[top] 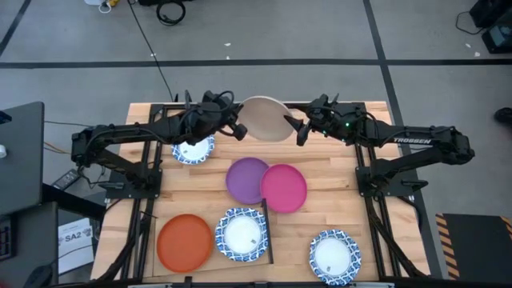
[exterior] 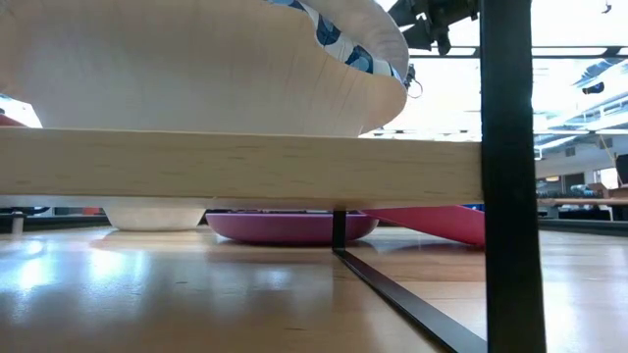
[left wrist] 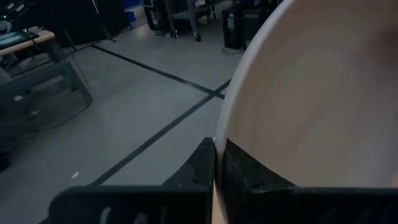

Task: Place and stack plates onto a shelf
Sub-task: Stack the gray plate on top of the orange plate on the shelf

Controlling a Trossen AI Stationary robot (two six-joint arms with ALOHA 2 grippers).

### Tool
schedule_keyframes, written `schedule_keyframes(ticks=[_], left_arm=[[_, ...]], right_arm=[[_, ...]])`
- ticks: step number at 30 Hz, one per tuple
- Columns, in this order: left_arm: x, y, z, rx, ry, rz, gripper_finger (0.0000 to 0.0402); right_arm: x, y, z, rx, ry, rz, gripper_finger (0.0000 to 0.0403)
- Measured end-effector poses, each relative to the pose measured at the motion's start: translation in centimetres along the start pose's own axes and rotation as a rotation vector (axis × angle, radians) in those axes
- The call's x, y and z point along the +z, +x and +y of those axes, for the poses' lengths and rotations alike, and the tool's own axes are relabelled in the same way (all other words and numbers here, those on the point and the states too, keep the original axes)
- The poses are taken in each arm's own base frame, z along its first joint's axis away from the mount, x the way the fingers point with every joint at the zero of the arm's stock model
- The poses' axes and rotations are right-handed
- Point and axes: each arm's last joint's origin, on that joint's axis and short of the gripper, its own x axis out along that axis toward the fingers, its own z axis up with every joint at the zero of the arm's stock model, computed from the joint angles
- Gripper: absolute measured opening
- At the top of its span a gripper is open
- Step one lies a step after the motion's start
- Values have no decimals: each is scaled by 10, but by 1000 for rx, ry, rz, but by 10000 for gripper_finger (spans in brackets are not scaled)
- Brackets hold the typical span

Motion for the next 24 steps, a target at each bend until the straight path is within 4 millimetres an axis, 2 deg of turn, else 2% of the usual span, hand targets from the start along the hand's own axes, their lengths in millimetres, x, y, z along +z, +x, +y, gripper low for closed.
schedule_keyframes(ticks=[6, 15, 24], left_arm=[[-9, 0, 1, 7, 45, 79, 16], [-25, -3, 0, -99, 18, 242, 16], [-21, -21, 6, -260, -92, 307, 16]], right_arm=[[5, -6, -2, 6, 7, -21, 291], [13, -22, -7, 8, -44, -46, 291], [6, -29, -10, 1, -76, 45, 291]])
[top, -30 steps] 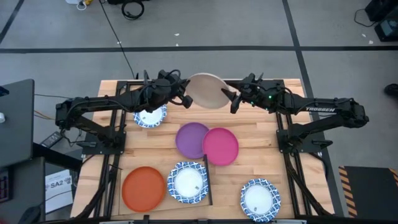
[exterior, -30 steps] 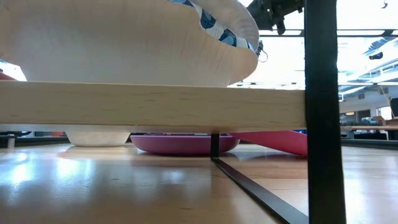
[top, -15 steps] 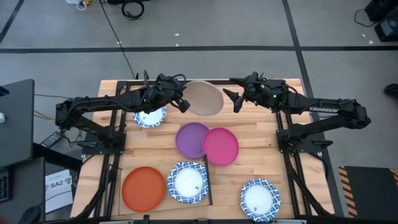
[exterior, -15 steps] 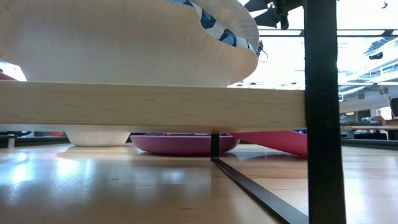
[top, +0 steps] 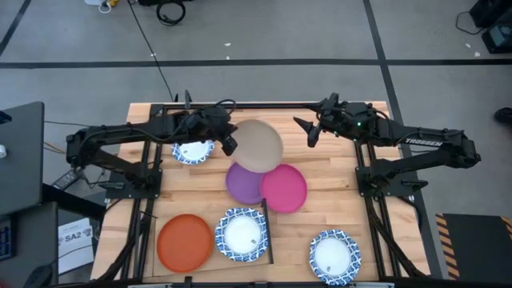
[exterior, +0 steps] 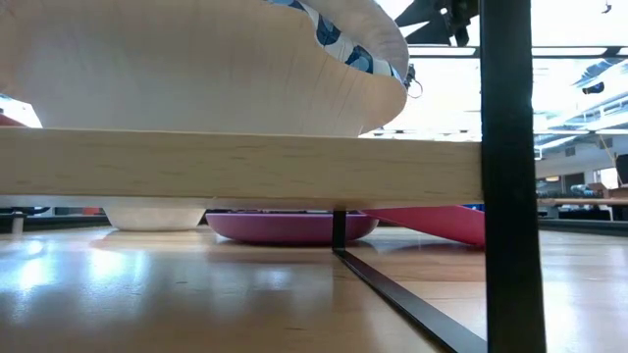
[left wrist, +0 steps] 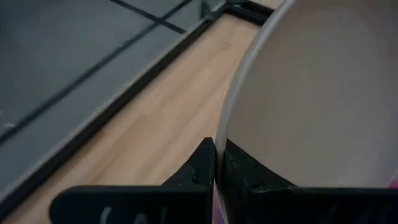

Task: Place and stack plates onto a shelf
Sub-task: Stack the gray plate on top of the orange plate on the shelf

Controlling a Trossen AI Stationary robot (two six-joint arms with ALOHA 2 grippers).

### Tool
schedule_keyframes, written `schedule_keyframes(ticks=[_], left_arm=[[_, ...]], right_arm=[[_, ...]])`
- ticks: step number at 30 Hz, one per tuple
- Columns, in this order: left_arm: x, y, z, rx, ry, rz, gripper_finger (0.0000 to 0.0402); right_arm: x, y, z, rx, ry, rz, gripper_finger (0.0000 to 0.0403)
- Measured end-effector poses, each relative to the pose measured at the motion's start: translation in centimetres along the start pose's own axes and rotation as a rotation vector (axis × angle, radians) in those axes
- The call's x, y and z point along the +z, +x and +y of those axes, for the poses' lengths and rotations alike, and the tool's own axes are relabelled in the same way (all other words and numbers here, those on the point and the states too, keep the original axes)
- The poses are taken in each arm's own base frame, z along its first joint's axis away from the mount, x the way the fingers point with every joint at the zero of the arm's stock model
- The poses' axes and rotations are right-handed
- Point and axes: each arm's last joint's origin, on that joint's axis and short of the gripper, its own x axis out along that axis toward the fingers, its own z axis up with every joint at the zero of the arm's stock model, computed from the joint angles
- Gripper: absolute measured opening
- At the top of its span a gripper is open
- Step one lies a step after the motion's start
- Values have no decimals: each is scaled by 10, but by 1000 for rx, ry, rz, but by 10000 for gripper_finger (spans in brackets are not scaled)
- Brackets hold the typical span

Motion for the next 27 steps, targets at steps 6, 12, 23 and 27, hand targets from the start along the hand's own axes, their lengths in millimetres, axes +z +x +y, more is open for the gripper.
schedule_keyframes(ticks=[6, 12, 23, 27], left_arm=[[-6, -19, 1, -185, -56, 104, 16], [-23, -33, 0, -415, -117, 366, 16], [-62, -61, -28, -534, -20, 762, 16], [-74, -74, -42, -557, 40, 832, 16]], right_arm=[[-6, 1, 0, -3, -22, 62, 291], [-11, 1, 0, -4, -36, 104, 291], [-13, 0, 0, -5, -44, 127, 291], [-13, 0, 0, -5, -44, 127, 291]])
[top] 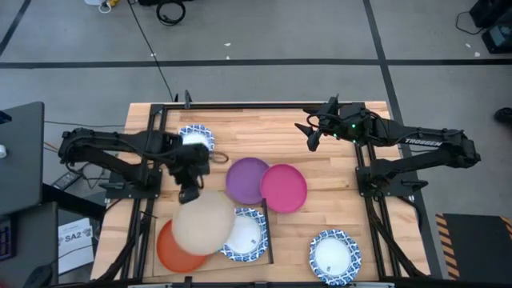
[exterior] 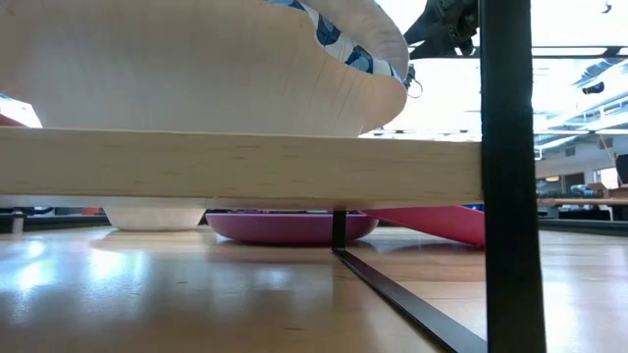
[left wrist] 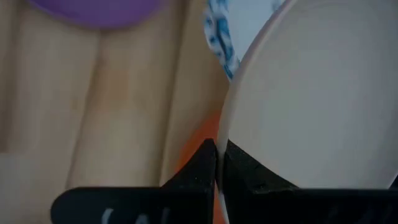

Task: Place and stack plates onto a shelf
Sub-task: Stack the gray plate on top of the orange plate on the shelf

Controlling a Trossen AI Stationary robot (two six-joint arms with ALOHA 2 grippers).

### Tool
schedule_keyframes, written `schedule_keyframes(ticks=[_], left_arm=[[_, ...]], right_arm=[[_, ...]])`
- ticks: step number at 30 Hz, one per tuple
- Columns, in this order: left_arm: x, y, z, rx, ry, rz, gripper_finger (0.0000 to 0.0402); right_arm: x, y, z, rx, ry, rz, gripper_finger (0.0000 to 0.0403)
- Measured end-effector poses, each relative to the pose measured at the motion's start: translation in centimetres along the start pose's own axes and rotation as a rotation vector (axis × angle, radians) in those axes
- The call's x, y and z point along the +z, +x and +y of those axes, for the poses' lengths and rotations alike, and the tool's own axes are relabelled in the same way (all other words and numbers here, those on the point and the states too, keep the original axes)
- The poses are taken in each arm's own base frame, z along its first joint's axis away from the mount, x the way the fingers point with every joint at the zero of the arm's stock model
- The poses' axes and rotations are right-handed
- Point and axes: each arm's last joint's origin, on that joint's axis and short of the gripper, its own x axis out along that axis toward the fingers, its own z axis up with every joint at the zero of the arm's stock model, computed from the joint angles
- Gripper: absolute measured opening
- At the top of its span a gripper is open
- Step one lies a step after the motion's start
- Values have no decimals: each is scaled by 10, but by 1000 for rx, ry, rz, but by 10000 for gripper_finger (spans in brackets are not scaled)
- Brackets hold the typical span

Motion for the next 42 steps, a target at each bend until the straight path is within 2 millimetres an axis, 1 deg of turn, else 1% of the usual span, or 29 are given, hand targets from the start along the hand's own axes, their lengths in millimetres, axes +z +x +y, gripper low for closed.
schedule_keyframes(ticks=[4, 7, 13, 19, 31, 35, 42], left_arm=[[-11, 7, -16, 5, 78, 48, 16], [-22, 11, -24, 44, 129, 87, 16], [-42, 16, -34, 152, 195, 166, 16], [-52, 19, -43, 177, 268, 168, 16], [-55, 22, -47, 219, 303, 148, 16], [-51, 30, -48, 241, 327, 166, 16], [-43, 53, -50, 279, 410, 246, 16]], right_arm=[[0, 0, 0, 0, 0, 0, 291], [0, 0, 0, 0, 0, 0, 291], [0, 0, 0, 0, 0, -1, 291], [0, 0, 0, 0, 0, -1, 291], [0, 0, 0, 0, 0, -1, 291], [0, 0, 0, 0, 1, -1, 291], [0, 0, 0, 0, 0, 0, 291]])
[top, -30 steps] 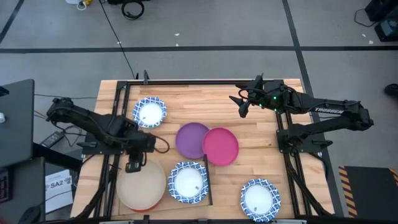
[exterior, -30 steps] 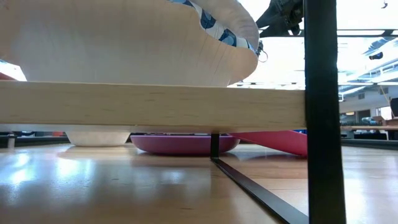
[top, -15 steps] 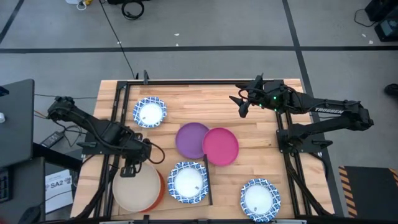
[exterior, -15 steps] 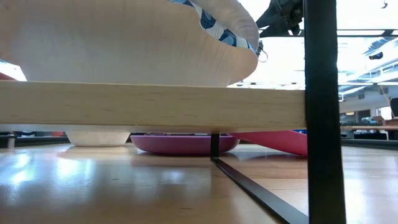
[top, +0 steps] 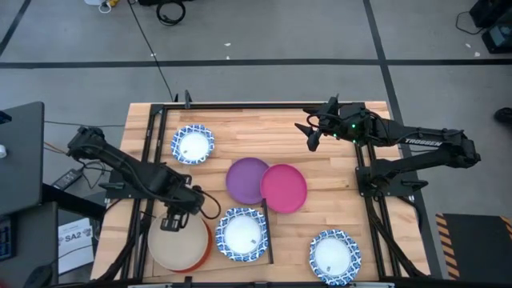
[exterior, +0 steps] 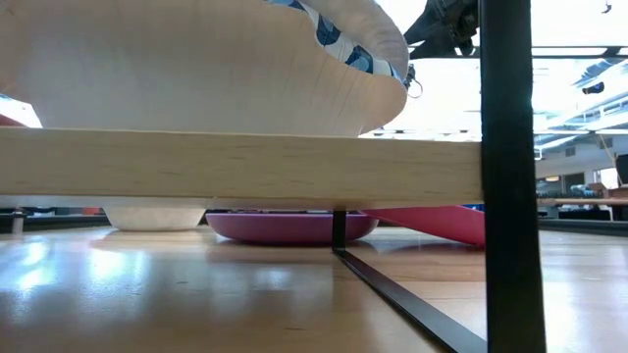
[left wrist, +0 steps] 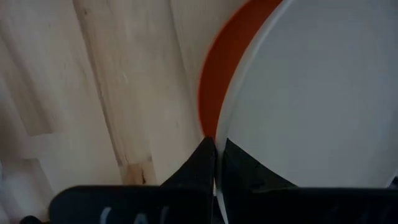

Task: Place and stack plates onto a shelf
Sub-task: Stack the gray plate on top of the orange plate on the shelf

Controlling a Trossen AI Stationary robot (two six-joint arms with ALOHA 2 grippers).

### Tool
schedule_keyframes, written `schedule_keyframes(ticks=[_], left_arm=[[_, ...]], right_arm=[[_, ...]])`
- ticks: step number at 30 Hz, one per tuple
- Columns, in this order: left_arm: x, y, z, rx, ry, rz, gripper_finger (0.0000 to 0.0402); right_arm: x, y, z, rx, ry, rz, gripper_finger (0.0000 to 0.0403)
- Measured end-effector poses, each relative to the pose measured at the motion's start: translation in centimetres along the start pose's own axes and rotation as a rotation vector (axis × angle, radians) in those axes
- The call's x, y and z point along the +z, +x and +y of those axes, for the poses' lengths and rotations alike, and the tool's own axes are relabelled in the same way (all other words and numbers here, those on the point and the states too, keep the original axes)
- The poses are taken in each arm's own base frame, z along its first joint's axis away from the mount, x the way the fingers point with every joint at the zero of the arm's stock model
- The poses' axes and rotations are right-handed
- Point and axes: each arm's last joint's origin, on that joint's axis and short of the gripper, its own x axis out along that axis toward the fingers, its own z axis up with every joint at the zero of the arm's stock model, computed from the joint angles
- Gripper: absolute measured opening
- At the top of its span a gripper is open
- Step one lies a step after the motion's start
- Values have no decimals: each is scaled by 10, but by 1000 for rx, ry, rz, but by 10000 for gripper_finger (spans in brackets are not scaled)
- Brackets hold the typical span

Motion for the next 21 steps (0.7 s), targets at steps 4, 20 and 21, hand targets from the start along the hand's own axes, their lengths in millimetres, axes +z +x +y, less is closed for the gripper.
schedule_keyframes(ticks=[4, 20, 21], left_arm=[[6, 11, -1, 15, 34, 42, 16], [20, 27, -4, 20, 87, 60, 20], [20, 27, -4, 20, 88, 59, 21]], right_arm=[[0, 0, 0, 0, 0, 0, 291], [0, 0, 0, 0, 0, 0, 291], [0, 0, 0, 0, 0, 0, 291]])
